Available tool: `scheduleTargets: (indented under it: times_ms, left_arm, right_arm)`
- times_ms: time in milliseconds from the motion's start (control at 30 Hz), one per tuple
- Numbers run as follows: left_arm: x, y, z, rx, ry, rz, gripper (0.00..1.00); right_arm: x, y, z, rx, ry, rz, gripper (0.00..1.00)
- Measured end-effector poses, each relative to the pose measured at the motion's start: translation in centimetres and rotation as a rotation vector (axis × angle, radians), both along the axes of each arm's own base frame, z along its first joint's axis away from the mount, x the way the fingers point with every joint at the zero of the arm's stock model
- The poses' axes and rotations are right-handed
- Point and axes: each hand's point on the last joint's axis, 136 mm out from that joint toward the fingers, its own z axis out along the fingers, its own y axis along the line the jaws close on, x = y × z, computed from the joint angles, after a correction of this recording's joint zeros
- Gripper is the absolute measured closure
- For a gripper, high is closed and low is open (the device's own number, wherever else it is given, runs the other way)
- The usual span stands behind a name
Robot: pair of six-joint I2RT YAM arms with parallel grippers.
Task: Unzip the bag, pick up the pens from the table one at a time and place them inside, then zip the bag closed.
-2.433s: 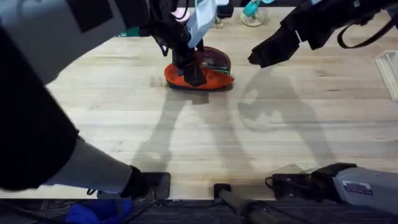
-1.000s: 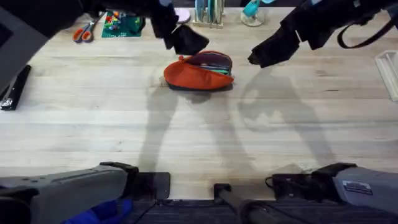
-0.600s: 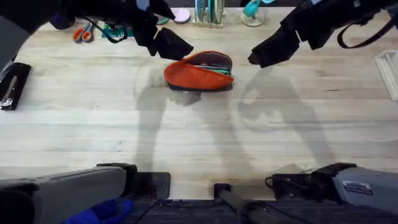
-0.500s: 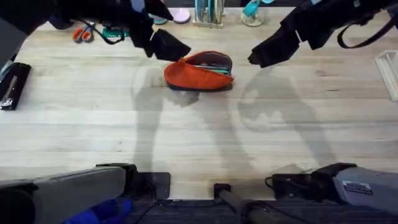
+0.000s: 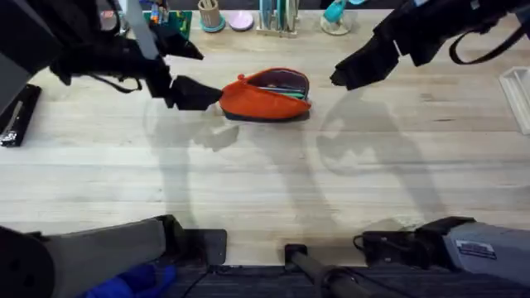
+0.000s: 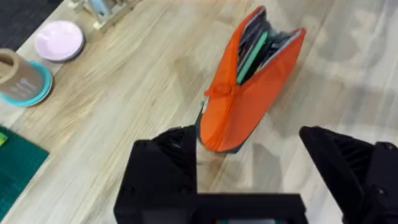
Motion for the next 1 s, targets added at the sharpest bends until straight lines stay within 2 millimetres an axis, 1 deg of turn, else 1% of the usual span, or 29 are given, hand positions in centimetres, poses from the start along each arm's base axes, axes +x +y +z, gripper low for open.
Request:
scheduleTargets:
  times_ms: [100,233,333,467,533,800,1000]
  left_arm:
    - [-0.2,0.8,-0.3,-0.003,-0.027,-0.005,0.01]
    - [0.0,1.4,0.0,-0.03,-0.081,-0.027,0.01]
    - [0.4,1.6,-0.9,-0.058,-0.079,-0.048,0.01]
    - [0.8,1.4,-2.8,-0.107,-0.05,-0.084,0.01]
    - [0.9,1.2,-3.4,-0.129,-0.049,-0.101,0.01]
    - [1.2,0.9,-4.2,-0.166,-0.076,-0.141,0.01]
    - [1.4,0.9,-5.1,-0.165,-0.08,-0.158,0.01]
  right_arm:
    - [0.0,0.0,0.0,0.0,0.0,0.0,0.005]
    - [0.0,0.0,0.0,0.0,0.0,0.0,0.005]
    - [0.0,0.0,0.0,0.0,0.0,0.0,0.005]
    - [0.0,0.0,0.0,0.0,0.0,0.0,0.005]
    - [0.0,0.0,0.0,0.0,0.0,0.0,0.005]
    - [0.0,0.0,0.0,0.0,0.0,0.0,0.005]
    - [0.0,0.0,0.0,0.0,0.0,0.0,0.006]
